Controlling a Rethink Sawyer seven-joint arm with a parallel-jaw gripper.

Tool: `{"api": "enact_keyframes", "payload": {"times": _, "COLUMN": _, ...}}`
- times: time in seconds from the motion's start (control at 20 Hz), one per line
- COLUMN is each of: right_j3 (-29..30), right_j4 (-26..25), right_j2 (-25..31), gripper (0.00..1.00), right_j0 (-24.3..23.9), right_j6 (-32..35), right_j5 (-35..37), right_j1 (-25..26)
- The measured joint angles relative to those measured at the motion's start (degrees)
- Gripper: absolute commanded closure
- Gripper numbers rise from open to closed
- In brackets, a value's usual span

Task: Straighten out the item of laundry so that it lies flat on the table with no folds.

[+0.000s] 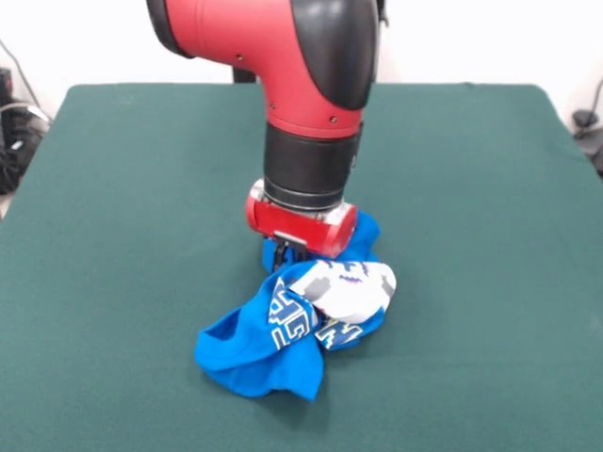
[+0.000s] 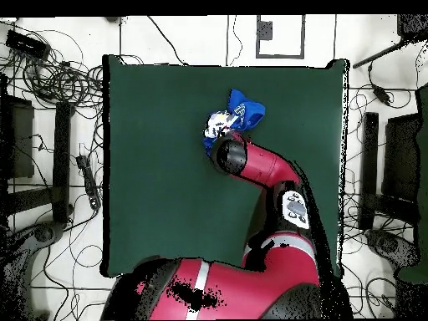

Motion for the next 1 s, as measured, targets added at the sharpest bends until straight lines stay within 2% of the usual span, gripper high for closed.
{"api": "enact_keyframes", "payload": {"times": 0.3, "right_j3": 0.7, "right_j4": 0.0, "right_j2": 0.4, "gripper": 1.00, "right_j0": -1.5, "right_j6": 0.0, "right_j5": 0.0, "right_j1": -0.8}}
{"api": "enact_keyframes", "payload": {"times": 0.5, "right_j3": 3.6, "right_j4": -1.3, "right_j2": 1.3, "gripper": 1.00, "right_j0": -4.9, "right_j6": 0.0, "right_j5": 0.0, "right_j1": -4.0}}
{"api": "enact_keyframes", "payload": {"times": 0.75, "right_j3": 9.7, "right_j4": -5.1, "right_j2": 1.8, "gripper": 1.00, "right_j0": -13.6, "right_j6": 0.0, "right_j5": 4.4, "right_j1": -13.7}}
{"api": "enact_keyframes", "payload": {"times": 0.95, "right_j3": 11.3, "right_j4": -7.2, "right_j2": 1.8, "gripper": 1.00, "right_j0": -18.3, "right_j6": 0.0, "right_j5": 8.8, "right_j1": -18.9}}
{"api": "enact_keyframes", "payload": {"times": 1.0, "right_j3": 11.6, "right_j4": -8.4, "right_j2": 1.9, "gripper": 1.00, "right_j0": -20.8, "right_j6": 0.0, "right_j5": 11.4, "right_j1": -21.3}}
